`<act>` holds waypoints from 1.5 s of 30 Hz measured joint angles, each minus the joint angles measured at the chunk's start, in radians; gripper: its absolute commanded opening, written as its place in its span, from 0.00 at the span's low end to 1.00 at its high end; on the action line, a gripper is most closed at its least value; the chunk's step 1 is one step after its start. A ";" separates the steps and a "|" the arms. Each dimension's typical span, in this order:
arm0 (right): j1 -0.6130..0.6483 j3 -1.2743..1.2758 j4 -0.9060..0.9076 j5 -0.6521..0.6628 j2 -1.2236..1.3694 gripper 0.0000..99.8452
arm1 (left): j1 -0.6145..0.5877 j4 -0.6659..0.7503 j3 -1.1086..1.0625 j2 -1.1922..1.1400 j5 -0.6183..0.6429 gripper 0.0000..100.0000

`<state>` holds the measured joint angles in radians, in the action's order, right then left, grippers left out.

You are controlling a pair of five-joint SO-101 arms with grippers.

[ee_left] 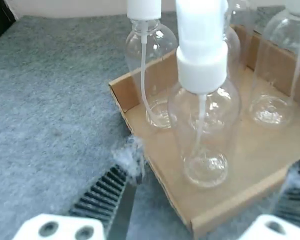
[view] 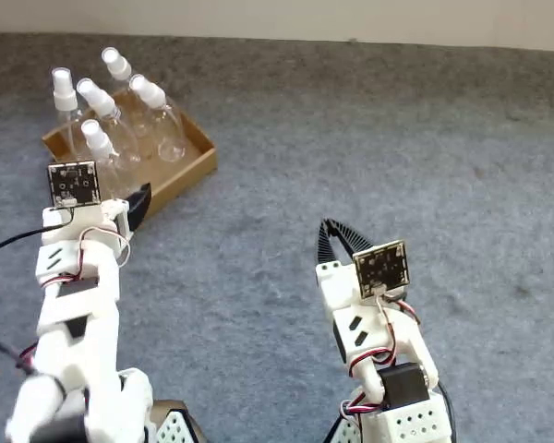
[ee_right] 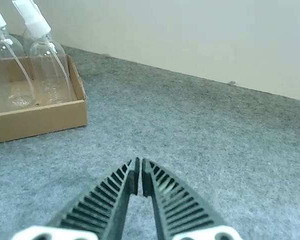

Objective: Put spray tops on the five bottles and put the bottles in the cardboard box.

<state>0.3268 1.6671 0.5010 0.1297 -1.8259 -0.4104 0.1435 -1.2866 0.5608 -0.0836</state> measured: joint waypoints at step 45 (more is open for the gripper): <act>0.000 0.000 0.000 0.000 0.000 0.01 | 0.546 -1.617 0.262 1.241 -0.192 0.01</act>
<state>0.3268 1.6671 0.5010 0.1297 -1.8259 0.1358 -1.4737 -1.0242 1.8021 -0.2754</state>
